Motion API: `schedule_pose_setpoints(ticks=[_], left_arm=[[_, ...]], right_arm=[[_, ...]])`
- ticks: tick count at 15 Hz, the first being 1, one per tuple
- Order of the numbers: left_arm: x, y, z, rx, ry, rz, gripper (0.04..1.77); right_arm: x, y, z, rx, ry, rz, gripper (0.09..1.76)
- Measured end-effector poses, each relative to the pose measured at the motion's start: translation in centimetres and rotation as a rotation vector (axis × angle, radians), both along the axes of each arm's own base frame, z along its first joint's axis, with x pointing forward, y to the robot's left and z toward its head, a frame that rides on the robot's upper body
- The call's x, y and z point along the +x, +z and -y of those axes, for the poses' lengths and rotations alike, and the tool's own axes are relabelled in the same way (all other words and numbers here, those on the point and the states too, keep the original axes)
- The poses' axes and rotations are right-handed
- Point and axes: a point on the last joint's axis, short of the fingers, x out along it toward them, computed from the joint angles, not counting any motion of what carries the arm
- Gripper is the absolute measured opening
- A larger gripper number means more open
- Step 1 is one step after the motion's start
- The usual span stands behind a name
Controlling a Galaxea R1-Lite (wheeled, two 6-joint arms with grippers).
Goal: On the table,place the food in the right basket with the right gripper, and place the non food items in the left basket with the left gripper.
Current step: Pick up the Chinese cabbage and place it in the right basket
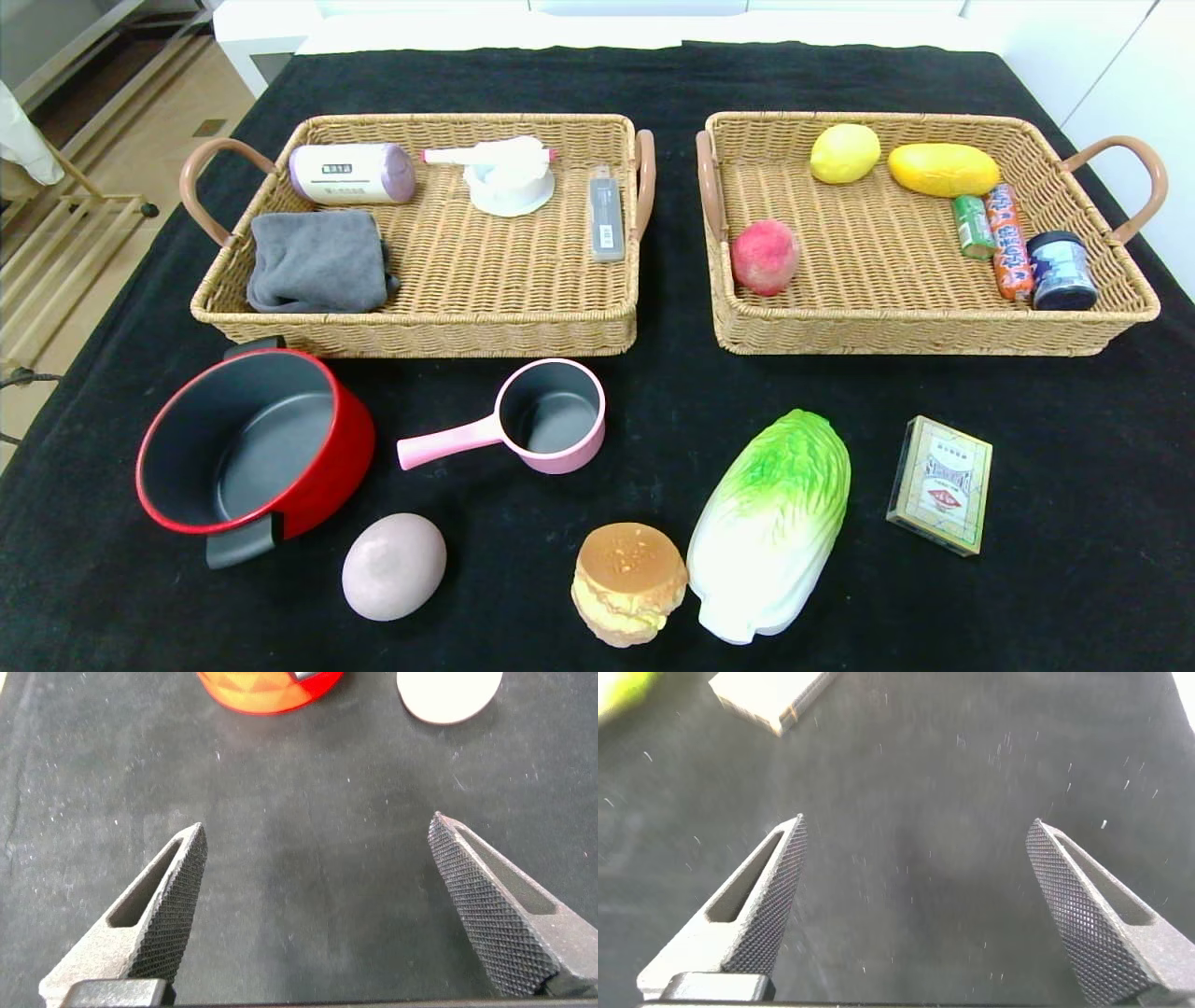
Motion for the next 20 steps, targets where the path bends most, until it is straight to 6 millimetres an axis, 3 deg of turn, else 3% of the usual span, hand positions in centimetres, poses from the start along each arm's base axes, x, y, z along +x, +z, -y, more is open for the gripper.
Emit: schedule_pose_setpoints(ticks=[4,9,15,20], left_arm=[[-0.9,2.5,0.0,-0.001,-0.002,0.009,1.72],[-0.7,9.7,0.0,-0.001,-0.011,0.048,1.72],[2.5,18.6,0.2,-0.001,-0.093,0.064,1.72],[7.0,22.2,0.4,-0.003,-0.175,0.005,1.72]], right_arm=[[-1.0,3.7,0.0,0.001,0.002,0.032,1.71],[-0.3,10.5,0.0,0.000,0.003,0.041,1.71],[4.3,18.2,0.0,-0.001,0.023,-0.007,1.71],[9.5,21.4,-0.2,0.002,0.094,-0.080,1.71]])
